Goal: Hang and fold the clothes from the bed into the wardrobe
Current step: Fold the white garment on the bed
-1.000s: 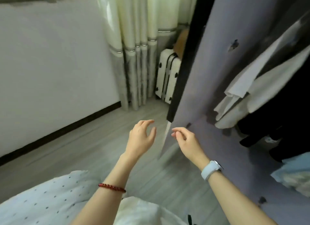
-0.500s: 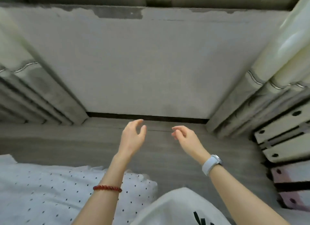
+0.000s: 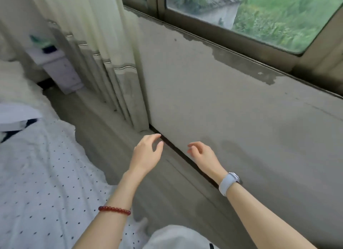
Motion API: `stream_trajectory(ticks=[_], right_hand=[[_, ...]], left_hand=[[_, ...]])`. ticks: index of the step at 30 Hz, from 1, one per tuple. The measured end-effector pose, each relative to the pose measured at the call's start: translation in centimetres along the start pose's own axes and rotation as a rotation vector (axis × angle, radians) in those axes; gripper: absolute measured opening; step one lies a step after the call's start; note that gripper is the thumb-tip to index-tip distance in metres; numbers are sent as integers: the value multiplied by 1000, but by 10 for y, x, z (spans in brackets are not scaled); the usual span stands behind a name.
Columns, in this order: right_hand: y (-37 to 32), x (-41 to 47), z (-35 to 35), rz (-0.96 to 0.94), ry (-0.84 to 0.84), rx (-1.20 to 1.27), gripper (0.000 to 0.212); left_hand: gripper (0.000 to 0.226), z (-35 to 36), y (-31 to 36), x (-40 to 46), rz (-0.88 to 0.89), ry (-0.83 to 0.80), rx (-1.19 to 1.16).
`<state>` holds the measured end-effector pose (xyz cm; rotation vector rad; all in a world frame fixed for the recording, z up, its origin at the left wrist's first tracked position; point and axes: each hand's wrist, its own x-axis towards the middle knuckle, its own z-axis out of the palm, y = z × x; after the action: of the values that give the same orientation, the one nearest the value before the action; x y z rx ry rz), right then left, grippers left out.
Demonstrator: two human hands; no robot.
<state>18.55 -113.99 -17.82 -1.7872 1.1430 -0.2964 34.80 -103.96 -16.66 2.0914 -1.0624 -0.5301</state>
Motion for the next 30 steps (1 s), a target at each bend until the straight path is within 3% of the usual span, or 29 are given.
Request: stream_trajectory(ticks=[4, 11, 19, 30], right_hand=[[-45, 66, 57, -121, -273, -100, 31], [-128, 147, 185, -252, -581, -180, 28], [-296, 232, 364, -457, -779, -303, 30], [-418, 310, 576, -591, -1004, -400, 28]], left_hand=[[31, -57, -53, 11, -231, 197, 46], [31, -146, -158, 32, -549, 425, 2], [32, -299, -269, 92, -687, 671, -36], [31, -408, -407, 127, -926, 830, -75]])
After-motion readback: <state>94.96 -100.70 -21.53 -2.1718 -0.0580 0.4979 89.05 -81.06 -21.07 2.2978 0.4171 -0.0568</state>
